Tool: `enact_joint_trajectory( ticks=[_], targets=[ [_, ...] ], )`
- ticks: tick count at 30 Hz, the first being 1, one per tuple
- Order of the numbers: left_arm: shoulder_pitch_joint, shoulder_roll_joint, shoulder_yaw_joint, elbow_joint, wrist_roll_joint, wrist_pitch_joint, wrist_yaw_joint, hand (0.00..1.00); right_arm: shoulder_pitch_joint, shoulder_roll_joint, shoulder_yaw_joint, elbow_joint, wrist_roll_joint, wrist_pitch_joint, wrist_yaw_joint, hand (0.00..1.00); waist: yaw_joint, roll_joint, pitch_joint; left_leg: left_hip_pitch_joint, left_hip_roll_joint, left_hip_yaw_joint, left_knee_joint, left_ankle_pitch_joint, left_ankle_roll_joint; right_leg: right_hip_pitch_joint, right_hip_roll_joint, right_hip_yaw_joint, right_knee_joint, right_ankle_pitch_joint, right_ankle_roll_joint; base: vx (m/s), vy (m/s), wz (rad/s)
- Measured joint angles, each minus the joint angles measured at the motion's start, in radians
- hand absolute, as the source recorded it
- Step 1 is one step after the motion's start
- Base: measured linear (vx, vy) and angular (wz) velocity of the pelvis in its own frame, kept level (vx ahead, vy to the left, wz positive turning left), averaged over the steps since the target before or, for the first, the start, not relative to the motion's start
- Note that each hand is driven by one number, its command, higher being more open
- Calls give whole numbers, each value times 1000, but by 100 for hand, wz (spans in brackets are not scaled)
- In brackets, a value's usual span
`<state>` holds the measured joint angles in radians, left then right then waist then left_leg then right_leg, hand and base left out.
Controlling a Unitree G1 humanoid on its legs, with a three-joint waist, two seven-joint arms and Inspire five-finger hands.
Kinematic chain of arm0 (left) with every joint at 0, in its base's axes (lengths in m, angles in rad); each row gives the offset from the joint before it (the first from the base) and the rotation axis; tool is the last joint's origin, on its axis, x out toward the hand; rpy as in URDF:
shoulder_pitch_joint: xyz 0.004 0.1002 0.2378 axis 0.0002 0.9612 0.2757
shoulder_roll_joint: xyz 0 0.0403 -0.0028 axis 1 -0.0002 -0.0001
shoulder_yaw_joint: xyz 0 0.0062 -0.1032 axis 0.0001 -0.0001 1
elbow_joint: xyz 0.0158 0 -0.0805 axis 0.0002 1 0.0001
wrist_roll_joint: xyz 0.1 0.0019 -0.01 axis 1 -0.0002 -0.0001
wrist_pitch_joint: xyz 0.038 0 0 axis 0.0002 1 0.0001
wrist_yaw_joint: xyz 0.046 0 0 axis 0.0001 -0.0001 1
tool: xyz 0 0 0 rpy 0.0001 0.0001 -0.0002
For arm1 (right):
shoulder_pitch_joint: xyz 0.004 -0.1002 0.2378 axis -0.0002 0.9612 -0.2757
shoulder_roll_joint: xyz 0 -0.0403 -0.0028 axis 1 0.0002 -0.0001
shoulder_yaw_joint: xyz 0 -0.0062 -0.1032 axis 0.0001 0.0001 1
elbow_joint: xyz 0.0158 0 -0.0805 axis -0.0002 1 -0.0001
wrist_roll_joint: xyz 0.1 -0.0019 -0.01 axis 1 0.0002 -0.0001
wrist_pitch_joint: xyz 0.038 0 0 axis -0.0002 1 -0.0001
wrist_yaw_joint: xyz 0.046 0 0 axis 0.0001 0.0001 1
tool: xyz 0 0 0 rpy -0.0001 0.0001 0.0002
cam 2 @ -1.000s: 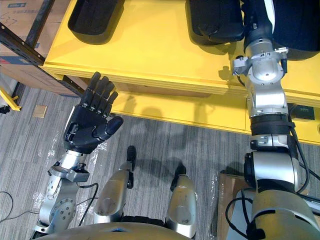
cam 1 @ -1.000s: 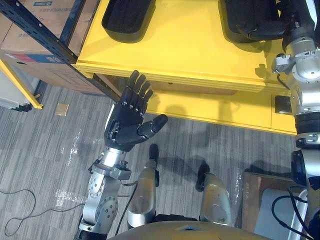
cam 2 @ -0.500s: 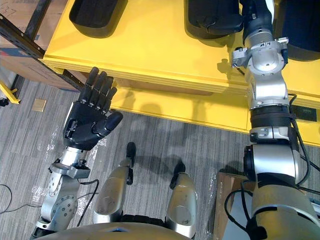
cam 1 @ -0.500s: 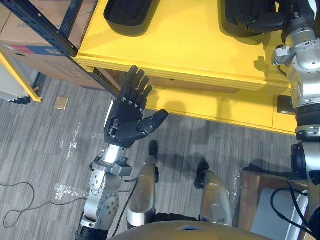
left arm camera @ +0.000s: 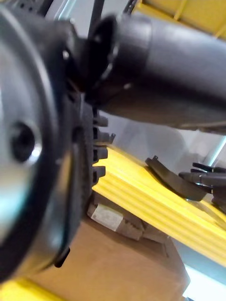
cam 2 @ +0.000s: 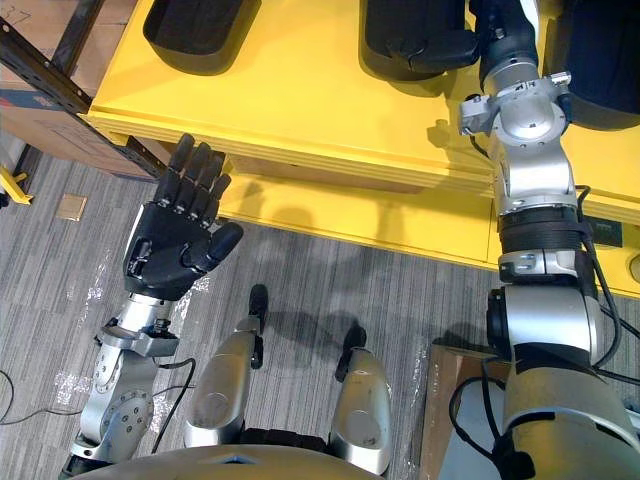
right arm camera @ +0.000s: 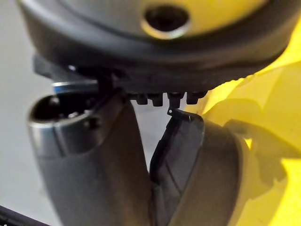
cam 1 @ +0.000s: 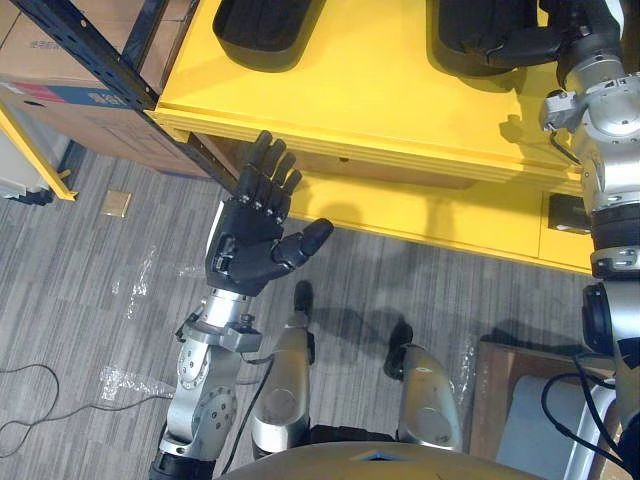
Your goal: Walk over and take three plastic housings, then place them on the shelf
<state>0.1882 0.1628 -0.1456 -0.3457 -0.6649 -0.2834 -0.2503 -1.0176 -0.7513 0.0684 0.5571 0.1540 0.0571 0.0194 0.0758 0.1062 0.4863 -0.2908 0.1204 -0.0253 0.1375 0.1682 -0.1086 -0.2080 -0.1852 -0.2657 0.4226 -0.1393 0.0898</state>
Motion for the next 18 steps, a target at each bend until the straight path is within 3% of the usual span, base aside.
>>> enact_joint_trajectory(
  ticks=[4,9,14,18],
  targets=[
    [10,1,13,0,0,0,0,100,0,-34,0,-37,-32,0,-46,100,1,-2,1,4,11,4,-1,-7,0,22,16,2,-46,21,1,-6,9,-6],
    [37,3,48,0,0,0,0,100,52,-76,-66,-295,-72,-9,-94,100,-23,-11,7,30,13,23,2,-19,6,61,23,12,-91,46,8,24,2,-10],
    [42,8,62,0,1,0,-4,100,131,-79,-92,-443,-71,-64,66,100,-46,-25,9,56,14,40,19,-52,5,98,25,23,-125,49,13,13,5,-8],
    [42,14,73,0,6,2,-14,100,211,-83,-76,-452,-75,-14,250,100,-49,-31,8,56,16,43,18,-53,7,112,30,21,-152,61,20,8,0,0]
  ],
)
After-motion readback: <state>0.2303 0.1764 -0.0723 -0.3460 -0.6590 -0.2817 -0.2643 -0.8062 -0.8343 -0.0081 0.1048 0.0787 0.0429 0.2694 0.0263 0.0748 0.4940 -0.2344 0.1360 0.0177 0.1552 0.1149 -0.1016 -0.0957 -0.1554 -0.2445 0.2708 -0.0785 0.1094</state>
